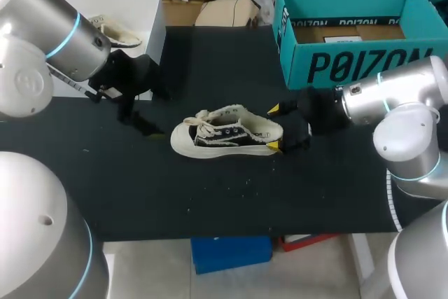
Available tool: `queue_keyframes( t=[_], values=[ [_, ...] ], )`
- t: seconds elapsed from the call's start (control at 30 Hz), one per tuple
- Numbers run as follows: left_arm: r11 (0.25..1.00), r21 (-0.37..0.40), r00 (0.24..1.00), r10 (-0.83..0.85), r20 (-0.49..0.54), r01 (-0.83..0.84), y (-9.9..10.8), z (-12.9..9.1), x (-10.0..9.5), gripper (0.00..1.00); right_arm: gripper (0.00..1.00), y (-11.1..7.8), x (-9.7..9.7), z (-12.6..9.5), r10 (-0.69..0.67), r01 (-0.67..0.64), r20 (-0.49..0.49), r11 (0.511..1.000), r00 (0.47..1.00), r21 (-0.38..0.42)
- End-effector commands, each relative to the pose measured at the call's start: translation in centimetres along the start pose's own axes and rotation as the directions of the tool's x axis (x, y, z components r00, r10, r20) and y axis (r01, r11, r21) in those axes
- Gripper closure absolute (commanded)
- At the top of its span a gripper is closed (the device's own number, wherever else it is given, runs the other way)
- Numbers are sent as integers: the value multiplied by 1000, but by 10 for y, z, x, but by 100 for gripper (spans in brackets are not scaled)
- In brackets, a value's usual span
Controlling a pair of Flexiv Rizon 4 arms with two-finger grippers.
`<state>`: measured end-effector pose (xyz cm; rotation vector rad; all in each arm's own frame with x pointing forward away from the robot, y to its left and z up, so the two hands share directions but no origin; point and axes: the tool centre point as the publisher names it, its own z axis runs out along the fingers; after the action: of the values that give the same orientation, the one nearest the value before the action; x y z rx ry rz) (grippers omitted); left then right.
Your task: Take the shoe out of the shoebox, open the shoe tongue, remove and reinsert the insole, then place the shoe into the shoebox
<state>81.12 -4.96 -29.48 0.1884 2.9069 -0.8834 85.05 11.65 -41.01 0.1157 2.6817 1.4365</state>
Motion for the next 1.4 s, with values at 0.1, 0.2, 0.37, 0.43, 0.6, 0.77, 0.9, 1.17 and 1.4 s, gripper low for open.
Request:
queue_keyframes(
  t=[0.1,0.2,0.37,0.43,0.6,0.77,0.9,1.17,1.4],
  values=[
    [1000,0,1000,2,4,-2,1,2,1,0,0,-5,2,11,16,-16,0,1000,1000,-17],
    [1000,0,1000,2,4,-2,1,2,1,0,0,-7,3,14,21,-21,-4,1000,1000,-21],
    [1000,0,1000,2,4,-2,1,2,1,0,0,-8,2,20,29,-29,-8,999,1000,-29],
    [1000,0,1000,2,4,-2,1,2,1,0,0,-7,3,23,30,-30,-9,999,1000,-33],
    [1000,0,1000,2,4,-2,1,2,1,0,0,-8,3,27,33,-34,-15,999,999,-38],
    [1000,0,1000,2,4,-2,1,2,1,0,0,-9,4,31,35,-36,-22,999,999,-39],
    [1000,0,1000,2,4,-2,1,2,1,0,0,-11,6,33,35,-36,-34,999,999,-32],
    [1000,0,1000,2,4,-2,1,2,1,0,100,-15,7,33,40,-41,-39,999,998,-10],
    [986,-64,985,-149,89,155,-22,-12,3,0,100,-15,7,33,40,-41,-39,999,998,-10]
  ],
)
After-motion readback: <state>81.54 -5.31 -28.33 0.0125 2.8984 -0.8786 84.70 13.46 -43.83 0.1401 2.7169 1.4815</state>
